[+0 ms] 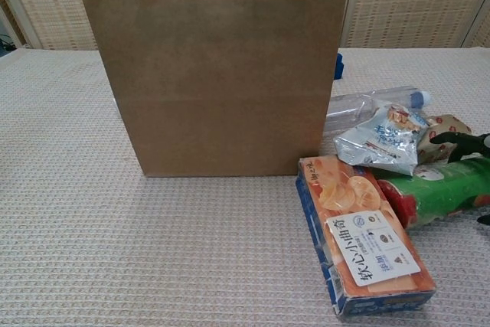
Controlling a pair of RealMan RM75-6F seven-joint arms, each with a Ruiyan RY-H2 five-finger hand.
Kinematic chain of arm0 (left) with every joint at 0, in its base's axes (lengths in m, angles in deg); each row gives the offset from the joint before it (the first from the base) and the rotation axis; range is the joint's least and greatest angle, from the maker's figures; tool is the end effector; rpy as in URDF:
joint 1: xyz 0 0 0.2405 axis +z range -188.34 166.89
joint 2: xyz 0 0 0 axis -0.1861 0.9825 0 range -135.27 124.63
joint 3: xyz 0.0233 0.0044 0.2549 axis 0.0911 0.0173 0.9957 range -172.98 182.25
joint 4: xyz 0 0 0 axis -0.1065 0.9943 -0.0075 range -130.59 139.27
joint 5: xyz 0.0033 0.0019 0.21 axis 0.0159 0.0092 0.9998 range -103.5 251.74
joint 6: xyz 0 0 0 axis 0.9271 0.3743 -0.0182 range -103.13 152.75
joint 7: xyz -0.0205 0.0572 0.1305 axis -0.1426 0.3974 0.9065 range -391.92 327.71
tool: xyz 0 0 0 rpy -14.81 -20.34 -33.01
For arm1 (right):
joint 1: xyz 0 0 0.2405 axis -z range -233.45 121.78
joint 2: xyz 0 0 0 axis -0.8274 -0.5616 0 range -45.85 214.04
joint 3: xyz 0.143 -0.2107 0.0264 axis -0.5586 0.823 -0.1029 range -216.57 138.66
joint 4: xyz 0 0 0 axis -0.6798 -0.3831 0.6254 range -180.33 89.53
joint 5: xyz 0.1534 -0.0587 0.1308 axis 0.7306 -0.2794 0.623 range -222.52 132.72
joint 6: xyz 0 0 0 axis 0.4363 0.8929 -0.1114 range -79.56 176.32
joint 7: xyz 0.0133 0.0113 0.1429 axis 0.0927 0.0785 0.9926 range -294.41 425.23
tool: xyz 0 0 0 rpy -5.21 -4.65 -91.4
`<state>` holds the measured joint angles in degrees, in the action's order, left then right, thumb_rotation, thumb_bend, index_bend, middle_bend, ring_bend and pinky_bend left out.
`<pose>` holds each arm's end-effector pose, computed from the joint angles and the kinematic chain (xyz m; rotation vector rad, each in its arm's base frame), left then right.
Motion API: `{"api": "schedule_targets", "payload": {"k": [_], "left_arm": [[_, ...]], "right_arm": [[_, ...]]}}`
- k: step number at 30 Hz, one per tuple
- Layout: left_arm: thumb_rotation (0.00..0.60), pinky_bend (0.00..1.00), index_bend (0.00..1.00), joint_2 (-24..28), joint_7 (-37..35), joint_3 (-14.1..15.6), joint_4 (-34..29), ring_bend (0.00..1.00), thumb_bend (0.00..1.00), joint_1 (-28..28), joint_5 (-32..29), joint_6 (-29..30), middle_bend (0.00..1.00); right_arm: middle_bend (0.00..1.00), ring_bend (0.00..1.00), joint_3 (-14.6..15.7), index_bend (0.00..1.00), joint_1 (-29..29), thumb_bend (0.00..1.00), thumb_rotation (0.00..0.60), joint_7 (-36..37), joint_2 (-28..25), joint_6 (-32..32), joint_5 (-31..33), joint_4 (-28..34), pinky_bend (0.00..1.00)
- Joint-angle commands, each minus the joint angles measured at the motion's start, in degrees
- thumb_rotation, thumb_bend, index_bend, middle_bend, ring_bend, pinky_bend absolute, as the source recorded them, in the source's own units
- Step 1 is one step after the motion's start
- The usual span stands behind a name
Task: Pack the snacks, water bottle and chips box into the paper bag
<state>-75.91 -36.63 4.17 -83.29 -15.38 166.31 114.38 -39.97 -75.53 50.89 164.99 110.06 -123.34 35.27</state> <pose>-0.3014 0.1705 0.1286 -1.4186 -0.9223 -1.0666 -0.2998 -0.2443 0.0272 1.7765 -0.9513 0.6341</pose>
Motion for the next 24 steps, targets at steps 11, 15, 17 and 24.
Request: {"api": "schedule_targets", "payload": {"k": [11, 15, 17, 24], "left_arm": [[0.6, 0.02, 0.0, 0.3, -0.2, 0.1, -0.5, 0.0, 0.35, 0.1, 0.2, 0.1, 0.0], [0.6, 0.02, 0.0, 0.4, -0.3, 0.1, -0.5, 0.0, 0.35, 0.1, 0.1, 0.1, 0.0], [0.6, 0.02, 0.0, 0.4, -0.3, 0.1, -0.7, 0.0, 0.35, 0.1, 0.2, 0.1, 0.0], [0.6, 0.02, 0.0, 0.3, 0.2, 0.2, -0.9, 0.0, 0.35, 0.1, 0.3, 0.1, 0.0]], "right_arm": [[0.68, 0.72, 0.7, 0.63, 2.4, 0.36, 0.6, 7.8, -2.9, 6.4, -4.7, -0.5, 0.74], [0.68, 0.72, 0.1, 0.63, 3.1, 0.36, 0.6, 14.8, -6.6, 8.4, -5.6, 1.0, 0.74], [0.68, 0.72, -0.7, 0.63, 3.6, 0.36, 0.6, 19.1, -8.6, 10.0, -5.9, 1.7, 0.74], [0.68, 0.72, -3.5, 0.61, 5.2, 0.36, 0.6, 32.5, -12.4, 16.1, -7.4, 3.0, 0.74]]}}
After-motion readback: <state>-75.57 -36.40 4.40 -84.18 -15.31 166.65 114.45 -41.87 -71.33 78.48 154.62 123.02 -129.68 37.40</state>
